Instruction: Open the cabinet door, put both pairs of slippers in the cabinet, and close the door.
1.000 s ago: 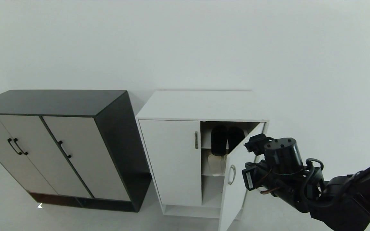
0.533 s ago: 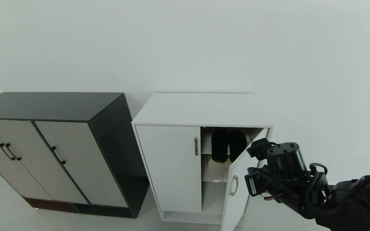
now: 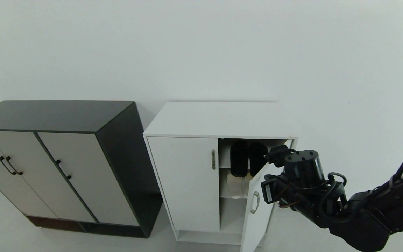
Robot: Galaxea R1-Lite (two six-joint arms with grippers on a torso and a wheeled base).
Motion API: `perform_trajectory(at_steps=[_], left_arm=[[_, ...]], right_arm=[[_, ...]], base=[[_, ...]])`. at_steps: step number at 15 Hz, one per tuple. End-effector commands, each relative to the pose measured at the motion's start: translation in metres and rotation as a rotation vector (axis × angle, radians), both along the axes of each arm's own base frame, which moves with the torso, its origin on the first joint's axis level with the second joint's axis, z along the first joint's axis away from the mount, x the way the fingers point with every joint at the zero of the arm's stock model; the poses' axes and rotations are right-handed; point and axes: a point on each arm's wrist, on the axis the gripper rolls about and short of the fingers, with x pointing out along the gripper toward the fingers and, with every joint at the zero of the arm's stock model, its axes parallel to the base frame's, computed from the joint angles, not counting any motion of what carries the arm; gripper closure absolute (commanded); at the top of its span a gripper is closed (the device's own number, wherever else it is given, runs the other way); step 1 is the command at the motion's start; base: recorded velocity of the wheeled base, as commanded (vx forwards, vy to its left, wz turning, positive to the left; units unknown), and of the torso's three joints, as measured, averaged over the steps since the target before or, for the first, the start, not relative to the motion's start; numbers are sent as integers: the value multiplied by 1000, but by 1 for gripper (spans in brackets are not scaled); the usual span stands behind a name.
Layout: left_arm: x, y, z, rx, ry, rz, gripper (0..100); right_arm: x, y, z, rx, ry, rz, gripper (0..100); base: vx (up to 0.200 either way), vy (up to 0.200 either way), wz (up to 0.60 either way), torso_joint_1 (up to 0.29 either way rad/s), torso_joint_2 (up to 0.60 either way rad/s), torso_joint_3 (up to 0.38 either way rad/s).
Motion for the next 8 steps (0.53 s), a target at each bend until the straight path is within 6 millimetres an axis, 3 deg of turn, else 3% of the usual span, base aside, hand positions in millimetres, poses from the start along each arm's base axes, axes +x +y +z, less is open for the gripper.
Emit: perform_trajectory(at_steps=[1,8], left_arm=[[0,0,0,0,1,0,100],[0,0,0,0,1,2,100]], right_arm=[[13,3,-10,-8,12,-13,100],[51,10,-12,34,-22,-34,100]], base=[[0,0,0,0,0,0],[0,0,0,0,0,0]])
